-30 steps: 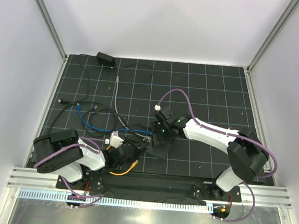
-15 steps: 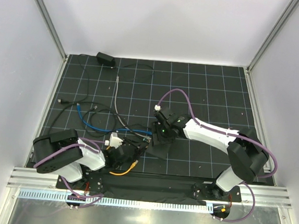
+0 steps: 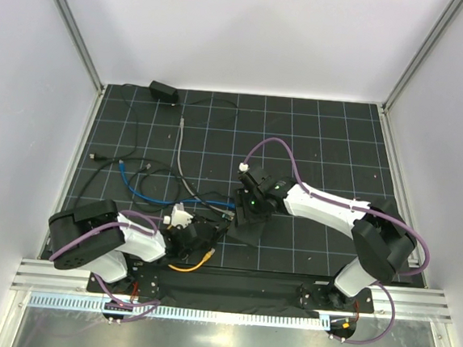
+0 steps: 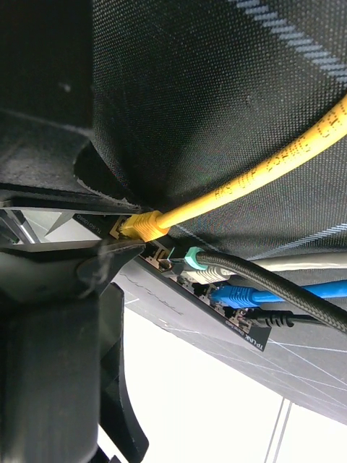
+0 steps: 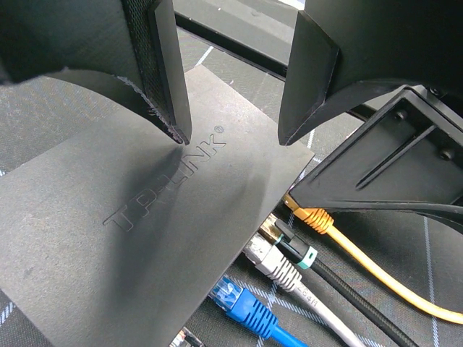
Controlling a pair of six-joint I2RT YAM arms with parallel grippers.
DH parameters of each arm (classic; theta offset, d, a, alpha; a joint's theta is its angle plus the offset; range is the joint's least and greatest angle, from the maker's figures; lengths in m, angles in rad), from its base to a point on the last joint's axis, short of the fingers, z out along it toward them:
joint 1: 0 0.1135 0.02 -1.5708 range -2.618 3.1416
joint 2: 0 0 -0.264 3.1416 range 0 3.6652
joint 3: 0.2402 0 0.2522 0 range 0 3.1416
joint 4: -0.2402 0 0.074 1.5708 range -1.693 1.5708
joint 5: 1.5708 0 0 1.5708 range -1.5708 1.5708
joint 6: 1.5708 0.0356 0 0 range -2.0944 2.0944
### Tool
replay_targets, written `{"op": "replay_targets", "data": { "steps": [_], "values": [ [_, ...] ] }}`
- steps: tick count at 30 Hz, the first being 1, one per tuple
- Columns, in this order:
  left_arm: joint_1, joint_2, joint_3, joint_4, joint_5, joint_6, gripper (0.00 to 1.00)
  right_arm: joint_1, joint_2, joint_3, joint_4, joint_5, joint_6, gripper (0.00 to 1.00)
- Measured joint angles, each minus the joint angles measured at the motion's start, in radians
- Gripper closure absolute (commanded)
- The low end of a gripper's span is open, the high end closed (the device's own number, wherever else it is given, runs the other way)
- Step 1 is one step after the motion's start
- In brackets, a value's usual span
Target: Pull the plug from the switch port
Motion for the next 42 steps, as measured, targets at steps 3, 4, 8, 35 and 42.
{"op": "replay_targets", "data": {
  "steps": [3, 4, 8, 35, 42],
  "values": [
    [0.0, 0.0, 0.0, 0.001, -0.003, 0.002, 0.86, 0.0, 0.001, 0.0, 0.0, 0.0, 0.0, 0.41],
    [0.0, 0.0, 0.0, 0.002, -0.004, 0.003, 0.9, 0.0, 0.003, 0.0, 0.0, 0.0, 0.0, 0.41],
    [0.0, 0.012, 0.0, 0.018, -0.01, 0.008, 1.0, 0.0, 0.005, 0.0, -0.002, 0.013, 0.0, 0.41],
    [0.0, 0.039, -0.031, 0.118, -0.018, 0.06, 1.0, 0.161, 0.196, 0.211, -0.142, 0.451, 0.1, 0.22],
    [-0.001, 0.04, -0.032, 0.125, -0.018, 0.062, 1.0, 0.188, 0.235, 0.223, -0.151, 0.496, 0.114, 0.22]
  ]
}}
